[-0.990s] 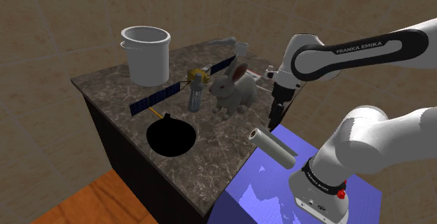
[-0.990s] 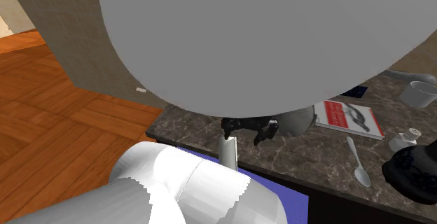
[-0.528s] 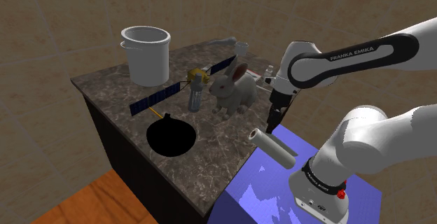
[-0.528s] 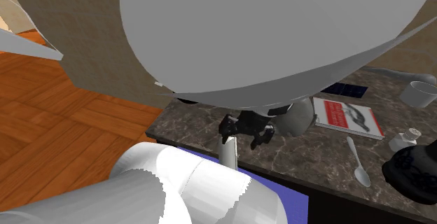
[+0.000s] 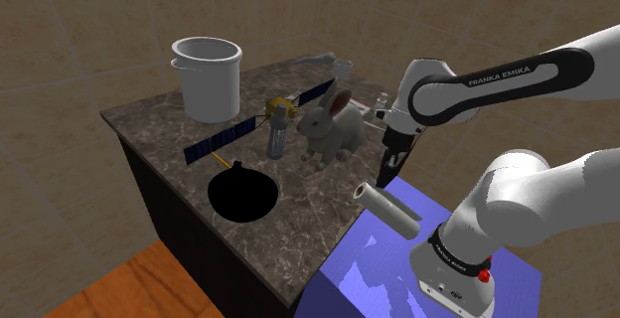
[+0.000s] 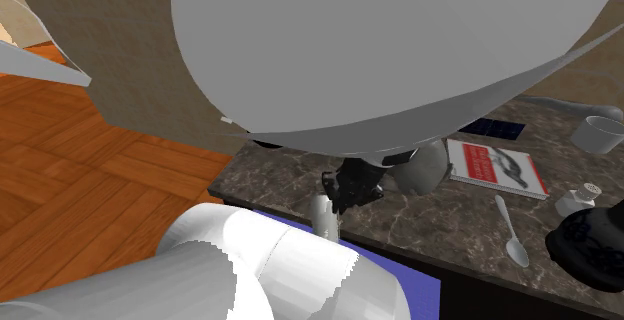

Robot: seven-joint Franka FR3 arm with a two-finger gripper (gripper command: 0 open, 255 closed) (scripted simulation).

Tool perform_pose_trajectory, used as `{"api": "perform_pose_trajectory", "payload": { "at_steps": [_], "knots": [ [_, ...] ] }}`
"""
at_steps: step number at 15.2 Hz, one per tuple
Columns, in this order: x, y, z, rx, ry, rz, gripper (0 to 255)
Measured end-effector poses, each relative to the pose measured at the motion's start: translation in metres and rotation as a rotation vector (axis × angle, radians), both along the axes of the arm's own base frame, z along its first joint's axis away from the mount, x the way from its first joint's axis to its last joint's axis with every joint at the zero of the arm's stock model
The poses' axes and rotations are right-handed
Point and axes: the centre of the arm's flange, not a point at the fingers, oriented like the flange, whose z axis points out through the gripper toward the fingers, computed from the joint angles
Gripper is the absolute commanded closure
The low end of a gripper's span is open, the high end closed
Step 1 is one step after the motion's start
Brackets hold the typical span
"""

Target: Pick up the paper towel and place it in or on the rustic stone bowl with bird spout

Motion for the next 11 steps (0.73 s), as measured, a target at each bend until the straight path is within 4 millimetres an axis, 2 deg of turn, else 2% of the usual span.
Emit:
{"api": "perform_pose_trajectory", "payload": {
  "at_steps": [6, 11],
  "knots": [
    [0.001, 0.0, 0.001, 0.0, -0.002, -0.001, 255],
    [0.0, 0.0, 0.021, 0.0, -0.001, 0.0, 255]
  ]
}}
